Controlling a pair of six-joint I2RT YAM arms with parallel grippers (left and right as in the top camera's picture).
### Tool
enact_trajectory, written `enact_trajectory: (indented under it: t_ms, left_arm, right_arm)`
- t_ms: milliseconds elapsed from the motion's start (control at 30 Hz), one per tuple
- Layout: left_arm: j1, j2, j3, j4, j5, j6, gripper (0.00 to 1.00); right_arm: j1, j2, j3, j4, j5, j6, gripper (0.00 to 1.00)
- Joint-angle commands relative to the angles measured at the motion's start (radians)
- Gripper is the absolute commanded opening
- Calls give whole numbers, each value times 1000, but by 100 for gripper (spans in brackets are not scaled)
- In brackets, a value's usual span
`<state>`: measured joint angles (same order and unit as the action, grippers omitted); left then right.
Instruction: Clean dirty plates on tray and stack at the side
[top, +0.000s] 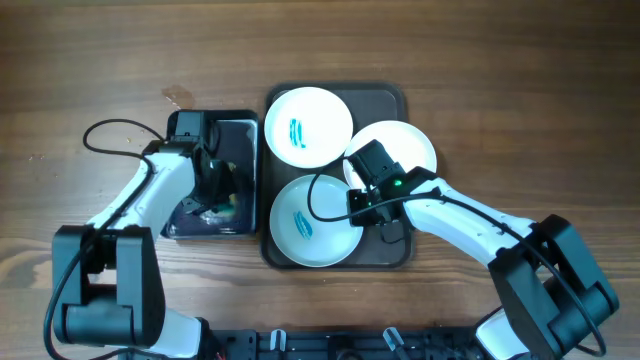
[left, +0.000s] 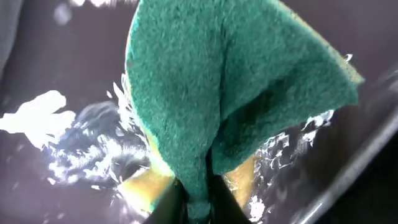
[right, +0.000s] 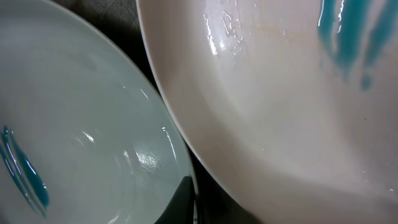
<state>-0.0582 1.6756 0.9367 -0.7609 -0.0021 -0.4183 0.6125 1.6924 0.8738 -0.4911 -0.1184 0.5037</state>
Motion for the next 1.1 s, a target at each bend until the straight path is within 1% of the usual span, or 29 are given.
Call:
enact_trajectory:
  t_ms: [0,33,67,100,133,200,233,267,333,400,433,467,500,633,667,700,733,767,800,833,933,967,1033,1067]
  left_arm:
    - [-3,-45,48,-47,-10,26,60]
    - [-3,-56,51,-34,-29,26,69]
    - [-3,-64,51,-11,-58,26,75]
    - [-3,-64,51,7,-79,26,77]
    - [-3,-59,49,33,-88,42,77]
    - [-3,-40,44,79,-86,51,73]
    - [-3,-26,43,95,-85,51,68]
    - [-3,-10,43,108,-85,51,66]
    - [-3,40,43,135,-86,51,52]
    - [-3,92,43,142,-85,51,43]
    - [-3,108,43,143,-85,52,35]
    - [-3,132,43,145,-86,52,17]
    - [-3,143,43,145,-86,52,4]
    - [-3,118,67,133,-85,52,4]
    - [-3,105,83,113,-85,52,14]
    - [-3,84,107,77,-85,51,36]
    - [-3,68,124,48,-82,51,49]
    - [-3,52,140,11,-69,51,59]
    - [-3,35,149,-19,-50,51,67]
    - [-3,21,149,-48,-28,51,69]
    - [-3,23,142,-113,-18,51,64]
    - [-3,23,127,-110,-18,51,60]
    - [-3,23,84,-69,-18,51,39]
    - [-3,23,66,-45,-18,48,33]
  right_arm:
    - [-4,13,-3,-14,97,-6,4]
    - [-4,13,-3,-17,97,-6,4]
    - [-4,13,-3,-20,97,-5,4]
    - [-4,13,-3,-21,97,-6,4]
    - [-4,13,-3,-22,97,-6,4]
    - [-4,13,-3,-21,97,-3,4]
    - [-4,13,-3,-21,97,-3,5]
    - [-4,13,-3,-21,97,-3,4]
    - [-4,13,-3,-21,96,-3,5]
    - [-4,13,-3,-21,97,-3,5]
    - [-4,13,-3,-22,97,-3,4]
    - [-4,13,-3,-22,96,-3,4]
    - [-4,13,-3,-22,96,-3,4]
    - [-4,13,-3,-22,96,-4,4]
    - [-4,13,-3,-23,97,-3,5]
    - [-4,13,-3,-23,97,-3,4]
    - [-4,13,-3,-23,97,-3,4]
    - [-5,13,-3,-23,97,-4,5]
    - [-6,13,-3,-22,97,-1,4]
    - [-10,13,-3,-22,97,13,4]
    - [-31,13,-3,-22,84,19,4]
    - [-36,13,-3,-22,79,19,4]
    - [-50,12,-2,-22,48,18,4]
    - [-54,12,0,-22,21,10,4]
